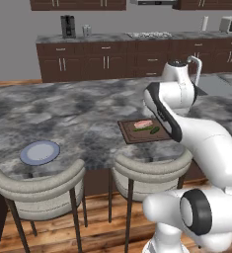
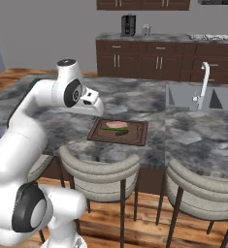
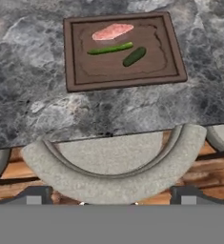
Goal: Create a steak meal by picking up the steak and asparagus from the tray and placing them on the plate. Leave the pickle on the tray.
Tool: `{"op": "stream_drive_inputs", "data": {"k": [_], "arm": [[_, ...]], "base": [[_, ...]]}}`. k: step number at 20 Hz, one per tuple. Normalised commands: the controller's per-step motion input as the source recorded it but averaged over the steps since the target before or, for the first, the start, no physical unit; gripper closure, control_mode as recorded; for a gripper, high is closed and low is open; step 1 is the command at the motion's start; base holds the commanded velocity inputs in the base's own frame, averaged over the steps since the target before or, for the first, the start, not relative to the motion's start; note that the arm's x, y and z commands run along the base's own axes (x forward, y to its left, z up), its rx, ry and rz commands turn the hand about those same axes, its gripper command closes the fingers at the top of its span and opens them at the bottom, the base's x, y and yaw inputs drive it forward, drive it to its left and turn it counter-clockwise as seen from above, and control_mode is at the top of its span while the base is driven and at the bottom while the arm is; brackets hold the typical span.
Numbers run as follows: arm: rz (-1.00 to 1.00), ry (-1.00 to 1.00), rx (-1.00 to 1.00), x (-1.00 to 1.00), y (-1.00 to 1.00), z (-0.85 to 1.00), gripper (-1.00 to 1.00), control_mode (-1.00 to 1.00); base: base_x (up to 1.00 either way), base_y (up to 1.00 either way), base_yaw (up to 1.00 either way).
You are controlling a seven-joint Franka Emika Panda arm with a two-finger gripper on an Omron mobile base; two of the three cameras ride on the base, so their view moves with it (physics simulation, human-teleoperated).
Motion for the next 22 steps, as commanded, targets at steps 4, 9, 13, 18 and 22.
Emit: {"op": "stream_drive_inputs", "data": {"k": [4,9,13,18,22], "arm": [[-0.24,0.0,0.01,0.46,-0.26,-0.29,-1.0,-1.0],[-0.19,0.0,0.04,0.42,-0.03,-0.29,-1.0,-1.0],[-0.15,0.0,0.11,0.47,0.0,-0.23,-1.0,-1.0],[-0.15,0.0,0.19,0.48,-0.04,-0.35,-1.0,-1.0],[-0.14,0.01,0.09,0.61,0.0,-0.46,-1.0,-1.0]], "base": [[0.0,0.0,0.0],[0.0,0.0,0.0],[0.0,0.0,0.0],[0.0,0.0,0.0],[0.0,0.0,0.0]]}}
